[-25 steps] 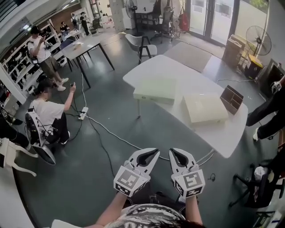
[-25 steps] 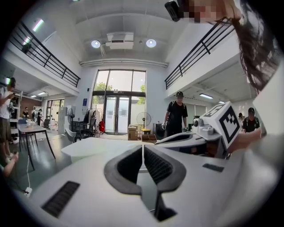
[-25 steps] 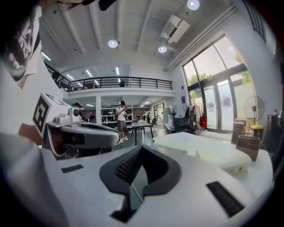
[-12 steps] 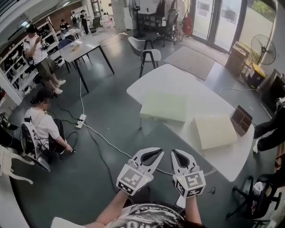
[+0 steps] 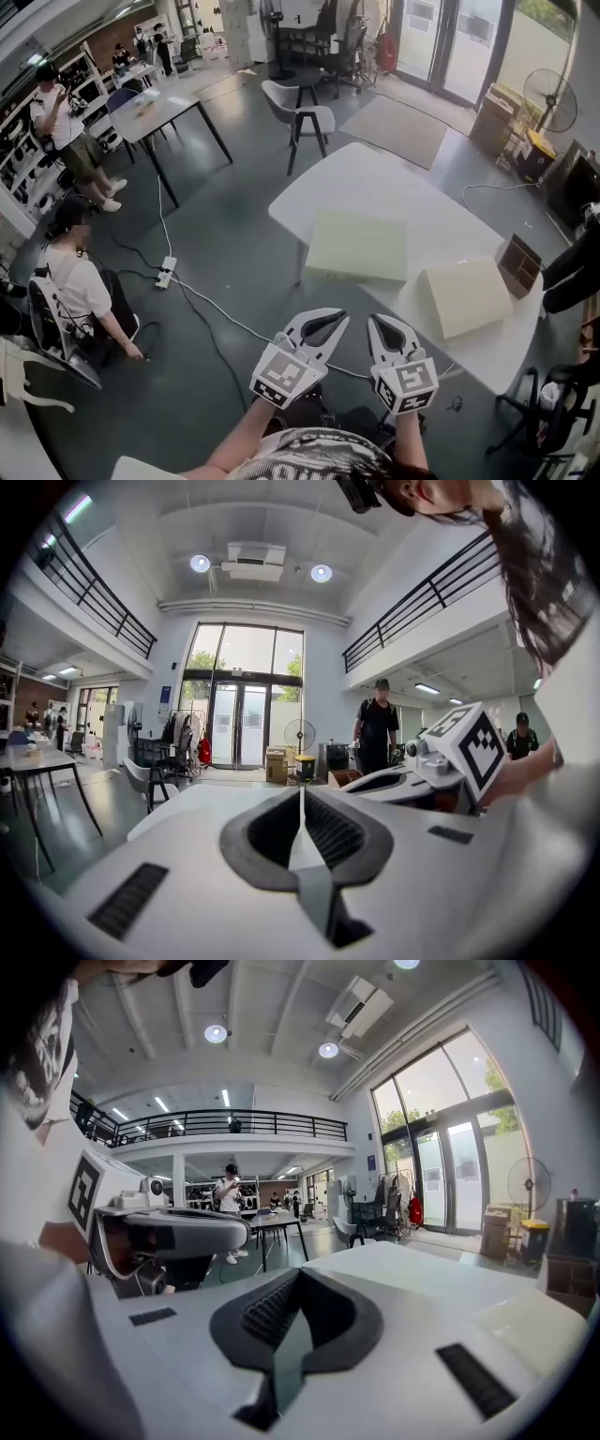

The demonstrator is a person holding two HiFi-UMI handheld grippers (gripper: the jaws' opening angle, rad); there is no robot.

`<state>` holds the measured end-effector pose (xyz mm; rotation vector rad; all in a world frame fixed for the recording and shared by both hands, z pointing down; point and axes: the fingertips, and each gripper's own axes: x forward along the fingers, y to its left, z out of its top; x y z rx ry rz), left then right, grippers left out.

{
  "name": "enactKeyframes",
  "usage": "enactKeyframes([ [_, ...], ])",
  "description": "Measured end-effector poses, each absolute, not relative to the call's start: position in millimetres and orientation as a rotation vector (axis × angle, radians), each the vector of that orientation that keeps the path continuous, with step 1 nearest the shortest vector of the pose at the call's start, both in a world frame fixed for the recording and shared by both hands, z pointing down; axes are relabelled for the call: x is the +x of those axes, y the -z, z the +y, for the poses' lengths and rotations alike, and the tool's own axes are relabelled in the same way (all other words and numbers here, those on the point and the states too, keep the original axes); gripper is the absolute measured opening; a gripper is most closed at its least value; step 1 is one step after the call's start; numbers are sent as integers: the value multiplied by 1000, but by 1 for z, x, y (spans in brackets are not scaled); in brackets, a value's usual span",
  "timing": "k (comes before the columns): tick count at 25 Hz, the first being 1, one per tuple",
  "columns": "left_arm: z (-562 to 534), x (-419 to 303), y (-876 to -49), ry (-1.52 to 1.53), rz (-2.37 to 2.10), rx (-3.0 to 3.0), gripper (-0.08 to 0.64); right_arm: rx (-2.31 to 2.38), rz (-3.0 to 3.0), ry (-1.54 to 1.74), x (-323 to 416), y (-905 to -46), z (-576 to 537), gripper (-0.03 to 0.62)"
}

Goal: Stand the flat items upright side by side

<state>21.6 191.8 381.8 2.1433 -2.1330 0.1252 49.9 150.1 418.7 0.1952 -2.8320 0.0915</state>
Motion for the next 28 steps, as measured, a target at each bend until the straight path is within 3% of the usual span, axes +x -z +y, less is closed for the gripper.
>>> enactKeyframes([
  [17, 203, -52, -413, -109, -2235, 1902, 20, 42, -2707, 54, -28, -483, 132, -2],
  [28, 184, -112, -427, -112, -2384, 1671, 20, -157, -2565, 291, -113, -573, 101, 20],
])
